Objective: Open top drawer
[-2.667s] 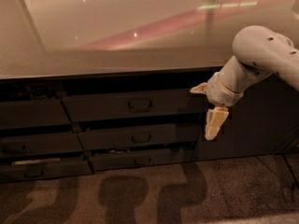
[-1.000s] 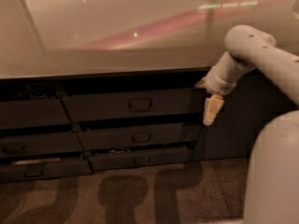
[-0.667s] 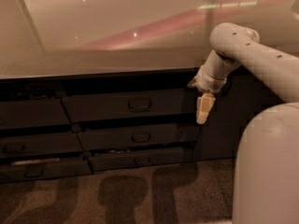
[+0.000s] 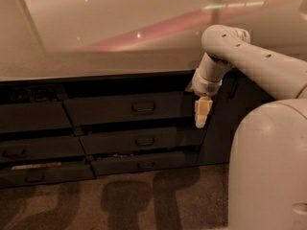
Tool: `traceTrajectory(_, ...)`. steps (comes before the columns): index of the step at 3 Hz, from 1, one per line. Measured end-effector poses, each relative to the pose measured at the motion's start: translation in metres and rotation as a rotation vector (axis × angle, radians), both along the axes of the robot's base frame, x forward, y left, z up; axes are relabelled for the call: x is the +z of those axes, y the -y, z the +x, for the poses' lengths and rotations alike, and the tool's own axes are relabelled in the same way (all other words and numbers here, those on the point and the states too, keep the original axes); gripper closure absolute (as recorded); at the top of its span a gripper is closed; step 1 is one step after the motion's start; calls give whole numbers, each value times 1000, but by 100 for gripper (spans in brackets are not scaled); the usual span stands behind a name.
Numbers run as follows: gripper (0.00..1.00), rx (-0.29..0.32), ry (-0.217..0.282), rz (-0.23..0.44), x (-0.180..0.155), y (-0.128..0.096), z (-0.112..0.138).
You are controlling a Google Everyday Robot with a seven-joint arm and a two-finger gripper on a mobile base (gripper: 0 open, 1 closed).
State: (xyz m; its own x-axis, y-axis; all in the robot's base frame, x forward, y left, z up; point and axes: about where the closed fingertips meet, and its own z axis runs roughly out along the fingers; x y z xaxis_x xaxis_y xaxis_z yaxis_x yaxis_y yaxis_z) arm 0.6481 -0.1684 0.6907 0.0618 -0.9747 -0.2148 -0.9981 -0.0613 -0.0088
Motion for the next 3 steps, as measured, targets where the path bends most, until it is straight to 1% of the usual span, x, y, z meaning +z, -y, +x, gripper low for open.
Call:
traceTrajectory(1,0,30,54,-2,0,-1,-5)
traceTrajectory(2,0,70,119,-3,-1,-3,-11)
traceTrajectory(3,0,113,164,5,-6,-7,-18)
